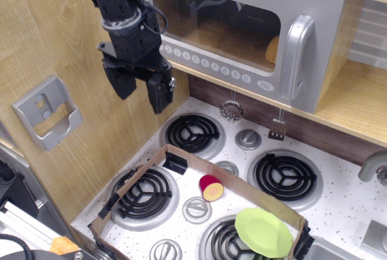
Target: Open microwave
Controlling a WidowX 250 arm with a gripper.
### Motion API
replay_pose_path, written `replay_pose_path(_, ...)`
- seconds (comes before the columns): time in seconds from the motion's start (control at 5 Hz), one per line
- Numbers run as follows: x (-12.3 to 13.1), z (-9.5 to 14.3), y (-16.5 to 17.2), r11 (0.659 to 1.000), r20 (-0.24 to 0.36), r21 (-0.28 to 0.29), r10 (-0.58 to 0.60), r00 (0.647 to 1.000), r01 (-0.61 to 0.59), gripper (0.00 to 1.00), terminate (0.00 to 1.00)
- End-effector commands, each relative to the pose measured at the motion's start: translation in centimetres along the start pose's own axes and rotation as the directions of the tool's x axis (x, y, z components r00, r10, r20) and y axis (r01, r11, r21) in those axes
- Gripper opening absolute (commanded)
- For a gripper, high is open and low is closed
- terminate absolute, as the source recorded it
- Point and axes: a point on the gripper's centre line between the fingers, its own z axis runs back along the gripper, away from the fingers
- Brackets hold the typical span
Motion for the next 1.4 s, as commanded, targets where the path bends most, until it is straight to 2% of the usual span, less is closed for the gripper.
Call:
replay_pose_path(0.0,2.2,4.4,-3.5,0.999,0.066,0.025,0.026,0.997,-0.028,1.0,0.0)
replay_pose_path(0.6,5.0,6.4,-10.4,1.0,0.199,0.022,-0.017,0.98,0.013,1.0,0.0)
replay_pose_path(1.0,7.5,5.9,-13.0,0.996,0.218,0.053,-0.088,0.972,0.078,1.0,0.0)
replay_pose_path(1.2,9.1,5.0,-13.4,0.993,0.202,0.057,-0.11,0.973,0.1,1.0,0.0)
